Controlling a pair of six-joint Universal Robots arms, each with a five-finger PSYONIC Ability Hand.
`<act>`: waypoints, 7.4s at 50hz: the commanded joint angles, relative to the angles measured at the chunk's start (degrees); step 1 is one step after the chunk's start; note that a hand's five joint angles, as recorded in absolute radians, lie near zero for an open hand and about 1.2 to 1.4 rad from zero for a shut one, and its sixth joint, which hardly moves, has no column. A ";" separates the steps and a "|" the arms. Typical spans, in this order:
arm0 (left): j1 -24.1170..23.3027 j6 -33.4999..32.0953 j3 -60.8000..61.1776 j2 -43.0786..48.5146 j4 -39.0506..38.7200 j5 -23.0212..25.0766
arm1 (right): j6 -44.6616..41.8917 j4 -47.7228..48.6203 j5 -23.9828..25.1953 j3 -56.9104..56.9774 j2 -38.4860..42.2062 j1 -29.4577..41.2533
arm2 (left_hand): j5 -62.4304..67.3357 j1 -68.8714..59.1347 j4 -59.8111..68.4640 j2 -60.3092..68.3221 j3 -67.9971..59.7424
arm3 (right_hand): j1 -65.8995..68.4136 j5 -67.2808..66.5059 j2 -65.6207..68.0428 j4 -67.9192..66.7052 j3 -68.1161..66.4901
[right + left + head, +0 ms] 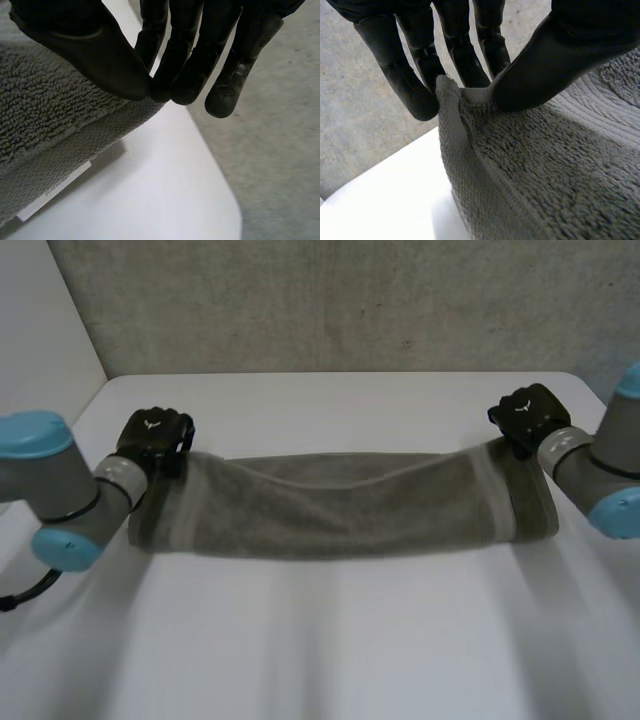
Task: Fold the towel.
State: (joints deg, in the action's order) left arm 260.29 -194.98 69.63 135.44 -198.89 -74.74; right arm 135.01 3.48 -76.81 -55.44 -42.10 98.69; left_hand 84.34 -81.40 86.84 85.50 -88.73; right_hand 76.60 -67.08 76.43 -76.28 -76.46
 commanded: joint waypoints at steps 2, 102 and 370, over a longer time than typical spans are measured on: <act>-1.80 -0.05 -14.06 8.16 5.17 -3.30 | 0.08 6.01 -3.26 7.35 6.84 2.12 | -14.34 1.40 -6.84 -5.50 8.73 | 3.40 -2.92 3.57 -3.72 -3.54; -8.22 2.41 37.16 -27.78 -16.71 -8.14 | 7.56 4.70 1.92 -20.50 -10.09 -19.40 | -84.34 71.40 -76.84 -75.50 78.73 | 3.40 -2.92 3.57 -3.72 -3.54; -28.08 18.49 18.27 -9.14 -2.03 -13.06 | 32.78 -1.28 -2.29 -27.00 -11.77 16.88 | -84.12 71.19 -76.63 -75.29 78.51 | -66.60 67.08 -66.43 66.28 66.46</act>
State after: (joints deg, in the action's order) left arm 232.59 -176.31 88.31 126.90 -201.85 -87.82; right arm 167.58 3.39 -79.05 -83.42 -53.32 115.85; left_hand 11.90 -14.77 14.94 14.61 -13.65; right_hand 12.94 -3.19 14.37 -14.55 -13.96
